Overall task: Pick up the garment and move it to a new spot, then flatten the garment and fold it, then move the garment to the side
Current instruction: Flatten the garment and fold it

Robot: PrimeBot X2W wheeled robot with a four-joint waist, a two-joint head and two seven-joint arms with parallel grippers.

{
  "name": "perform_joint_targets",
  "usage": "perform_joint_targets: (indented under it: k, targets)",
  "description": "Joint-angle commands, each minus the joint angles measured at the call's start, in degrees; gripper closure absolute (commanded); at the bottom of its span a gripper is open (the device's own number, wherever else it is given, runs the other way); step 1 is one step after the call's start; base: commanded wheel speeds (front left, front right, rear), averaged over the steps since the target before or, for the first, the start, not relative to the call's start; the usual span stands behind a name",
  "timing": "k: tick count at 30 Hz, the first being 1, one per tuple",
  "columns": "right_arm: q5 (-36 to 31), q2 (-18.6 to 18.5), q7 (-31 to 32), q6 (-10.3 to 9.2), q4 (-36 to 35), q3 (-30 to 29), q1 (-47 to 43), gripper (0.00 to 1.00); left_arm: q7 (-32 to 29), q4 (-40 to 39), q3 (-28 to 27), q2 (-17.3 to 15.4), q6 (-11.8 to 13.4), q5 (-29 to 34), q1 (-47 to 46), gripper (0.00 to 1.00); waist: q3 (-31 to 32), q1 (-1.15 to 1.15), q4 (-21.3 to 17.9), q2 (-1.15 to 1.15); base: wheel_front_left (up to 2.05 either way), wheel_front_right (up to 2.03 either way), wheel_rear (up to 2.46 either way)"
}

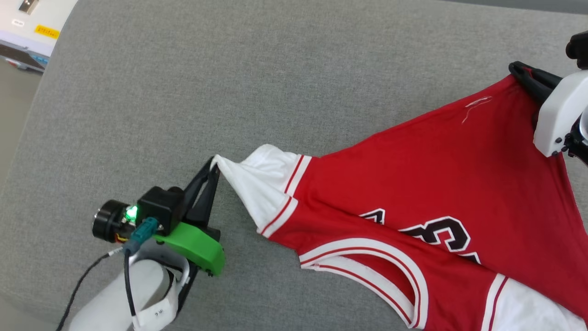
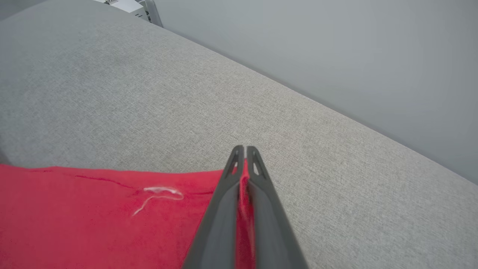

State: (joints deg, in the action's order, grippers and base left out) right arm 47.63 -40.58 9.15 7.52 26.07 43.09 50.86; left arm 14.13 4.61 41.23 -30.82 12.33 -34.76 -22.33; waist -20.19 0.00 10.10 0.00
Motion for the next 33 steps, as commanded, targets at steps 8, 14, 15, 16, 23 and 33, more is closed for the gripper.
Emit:
perform_joint_targets:
  k: [8, 14, 15, 16, 23, 33]
  targets:
    - [-1.2, -1.49, -6.25, -0.03, -7.86, -4.92, -5.1, 1.0, -0.31, -4.31, -4.31, -4.09, 0.14, 1.04, -7.66, 1.0, 6.88, 0.0, -4.67, 0.0, 0.0, 0.0, 0.0]
    - [-3.86, -1.51, -5.06, -0.03, -15.57, -15.7, -6.29, 1.0, -4.54, -9.15, -6.36, -6.81, -1.4, 3.27, -18.71, 1.0, 6.5, 0.0, -6.72, 0.0, 0.0, 0.0, 0.0]
    - [-4.38, -1.44, -4.49, -0.03, -16.35, -16.9, -6.06, 1.0, -5.12, -9.42, -6.51, -6.72, -1.96, 3.38, -20.65, 1.0, 5.93, 0.0, -6.81, 0.0, 0.0, 0.0, 0.0]
    - [-5.11, -1.28, -3.71, -0.03, -17.26, -18.35, -5.57, 1.0, -5.89, -9.51, -6.73, -6.57, -2.74, 3.45, -23.2, 1.0, 5.06, 0.0, -6.97, 0.0, 0.0, 0.0, 0.0]
    - [-10.21, 0.74, 2.02, -0.03, -20.68, -24.41, 2.99, 1.0, -8.86, -4.81, -8.0, -4.19, -8.52, 4.4, -41.95, 1.0, -2.56, 0.0, -7.85, 0.0, 0.0, 0.0, 0.0]
    - [-18.47, 5.13, 5.42, -0.03, -13.24, -25.44, 28.19, 1.0, -9.3, 8.23, -9.74, 0.52, -14.9, 7.25, -70.17, 1.0, -12.42, 0.0, -8.09, 0.0, 0.0, 0.0, 0.0]
